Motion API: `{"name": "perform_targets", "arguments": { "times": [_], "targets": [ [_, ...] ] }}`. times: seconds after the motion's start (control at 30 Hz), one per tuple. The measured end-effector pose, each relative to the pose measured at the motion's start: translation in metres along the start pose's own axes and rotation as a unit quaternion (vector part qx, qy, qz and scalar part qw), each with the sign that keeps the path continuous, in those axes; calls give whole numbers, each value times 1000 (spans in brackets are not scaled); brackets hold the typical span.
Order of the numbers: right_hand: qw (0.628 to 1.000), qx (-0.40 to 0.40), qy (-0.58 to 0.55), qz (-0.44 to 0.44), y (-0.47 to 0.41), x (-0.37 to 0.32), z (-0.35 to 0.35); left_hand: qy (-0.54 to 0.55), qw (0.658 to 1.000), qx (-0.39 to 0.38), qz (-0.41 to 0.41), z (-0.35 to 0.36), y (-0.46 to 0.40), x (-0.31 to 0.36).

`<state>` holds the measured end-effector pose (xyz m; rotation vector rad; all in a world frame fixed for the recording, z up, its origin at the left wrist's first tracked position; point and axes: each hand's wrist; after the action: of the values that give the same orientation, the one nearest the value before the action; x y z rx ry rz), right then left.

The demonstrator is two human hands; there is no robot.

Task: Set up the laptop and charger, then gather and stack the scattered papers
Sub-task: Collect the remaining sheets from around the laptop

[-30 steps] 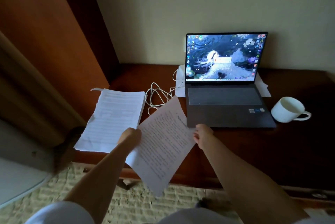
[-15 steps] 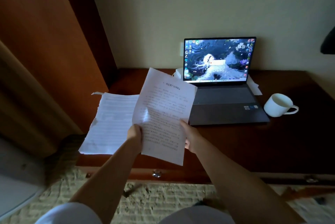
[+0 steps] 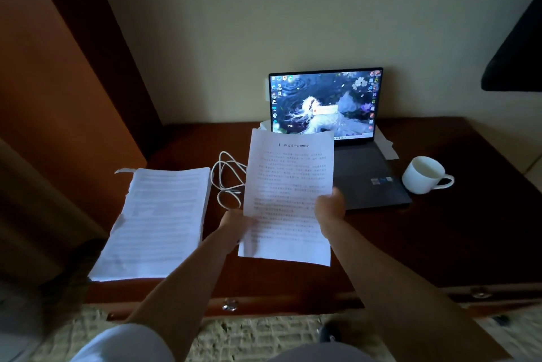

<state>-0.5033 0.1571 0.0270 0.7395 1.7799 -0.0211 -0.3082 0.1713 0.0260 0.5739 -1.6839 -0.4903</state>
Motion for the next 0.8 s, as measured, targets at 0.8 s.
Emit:
{"name": "perform_targets", "arguments": {
  "times": [0.8],
  "targets": [
    [995, -60, 63, -49, -215, -80, -33, 52, 984, 142, 95, 118, -119, 144]
  ]
}}
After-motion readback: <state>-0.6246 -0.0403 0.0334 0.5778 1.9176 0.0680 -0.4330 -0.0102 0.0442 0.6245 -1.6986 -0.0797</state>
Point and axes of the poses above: each hand's wrist, its own y-axis away from the middle knuckle, its own z-axis out of the palm, x = y × z, and after that the axes turned 4 degrees about y, right-handed
